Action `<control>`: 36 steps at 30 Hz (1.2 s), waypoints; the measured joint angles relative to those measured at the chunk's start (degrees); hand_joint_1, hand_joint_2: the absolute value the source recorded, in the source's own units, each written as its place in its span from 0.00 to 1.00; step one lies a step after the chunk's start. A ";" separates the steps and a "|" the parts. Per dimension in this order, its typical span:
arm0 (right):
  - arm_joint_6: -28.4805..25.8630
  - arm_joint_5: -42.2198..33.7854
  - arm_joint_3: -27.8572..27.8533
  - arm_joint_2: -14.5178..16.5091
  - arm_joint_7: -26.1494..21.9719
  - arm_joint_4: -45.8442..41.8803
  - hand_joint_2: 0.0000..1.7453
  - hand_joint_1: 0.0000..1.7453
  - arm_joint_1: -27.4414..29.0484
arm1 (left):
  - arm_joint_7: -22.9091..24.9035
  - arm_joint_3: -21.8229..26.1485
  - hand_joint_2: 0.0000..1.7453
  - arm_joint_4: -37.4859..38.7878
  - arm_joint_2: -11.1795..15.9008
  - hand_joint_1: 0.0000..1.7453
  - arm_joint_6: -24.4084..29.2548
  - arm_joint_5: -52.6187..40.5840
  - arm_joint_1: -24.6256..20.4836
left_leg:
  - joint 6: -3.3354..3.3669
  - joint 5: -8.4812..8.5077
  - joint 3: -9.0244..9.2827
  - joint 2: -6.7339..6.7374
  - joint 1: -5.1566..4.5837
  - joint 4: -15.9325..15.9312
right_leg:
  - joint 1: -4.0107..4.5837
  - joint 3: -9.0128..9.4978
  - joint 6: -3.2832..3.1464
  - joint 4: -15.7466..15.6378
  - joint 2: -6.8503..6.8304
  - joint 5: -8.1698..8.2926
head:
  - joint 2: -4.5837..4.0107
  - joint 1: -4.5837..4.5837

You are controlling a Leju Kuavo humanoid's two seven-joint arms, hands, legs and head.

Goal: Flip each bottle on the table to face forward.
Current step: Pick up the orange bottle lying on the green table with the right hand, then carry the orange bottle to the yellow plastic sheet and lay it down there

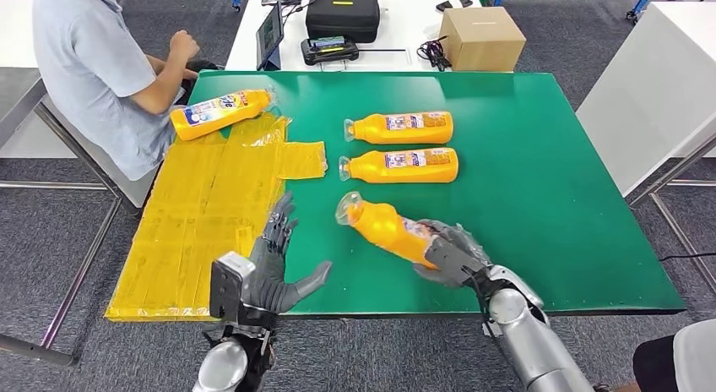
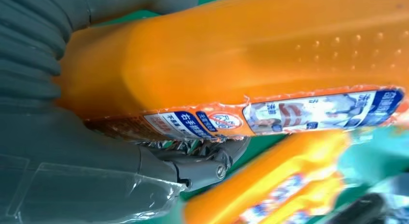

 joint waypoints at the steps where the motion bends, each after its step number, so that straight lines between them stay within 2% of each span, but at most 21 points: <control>1: -0.11 -0.09 0.67 0.66 -0.15 -0.62 1.00 1.00 -0.14 | 0.38 0.14 1.00 1.53 -0.04 0.00 -0.79 2.62 -0.35 | -0.01 0.02 -0.08 0.00 0.00 0.00 | 0.00 -0.08 0.00 0.01 0.00 0.01 | 0.00 -0.01; 6: -1.33 0.26 4.16 3.40 -0.58 -1.65 1.00 1.00 -2.55 | 0.97 0.74 1.00 9.45 -0.38 0.00 -3.90 10.22 -2.68 | 0.00 0.05 -0.22 -0.08 -0.01 0.01 | -0.01 -0.21 0.02 0.03 -0.04 0.02 | 0.00 0.00; 17: -5.19 3.77 10.53 6.84 -0.93 -1.68 1.00 0.99 -5.36 | 0.78 0.62 1.00 21.00 -0.93 0.00 -5.65 14.66 -7.44 | 0.00 0.04 -0.52 -0.11 -0.01 0.01 | -0.02 -0.50 0.03 0.03 -0.07 0.01 | 0.00 0.00; 22: -5.57 3.85 11.78 8.13 -1.02 -1.68 1.00 0.99 -5.39 | 0.37 0.58 1.00 23.02 -1.05 0.00 -5.64 15.57 -8.26 | -0.01 0.04 -0.56 -0.11 0.00 0.01 | -0.01 -0.54 0.02 0.03 -0.08 0.01 | 0.00 0.00; 31: -5.61 3.83 12.32 8.61 -1.03 -1.68 1.00 0.99 -5.39 | -0.09 0.57 1.00 24.21 -1.08 0.00 -5.58 16.05 -8.53 | 0.00 0.04 -0.59 -0.12 -0.02 0.01 | -0.03 -0.55 0.02 0.03 -0.08 0.01 | 0.00 0.00; 36: -5.74 3.79 12.55 9.30 -0.91 -1.49 1.00 1.00 -4.90 | -5.33 0.19 1.00 23.05 -1.10 0.00 -2.15 17.39 -8.53 | -0.01 0.04 -0.61 -0.12 0.00 0.01 | -0.01 -0.58 0.02 0.03 -0.08 0.01 | 0.00 0.00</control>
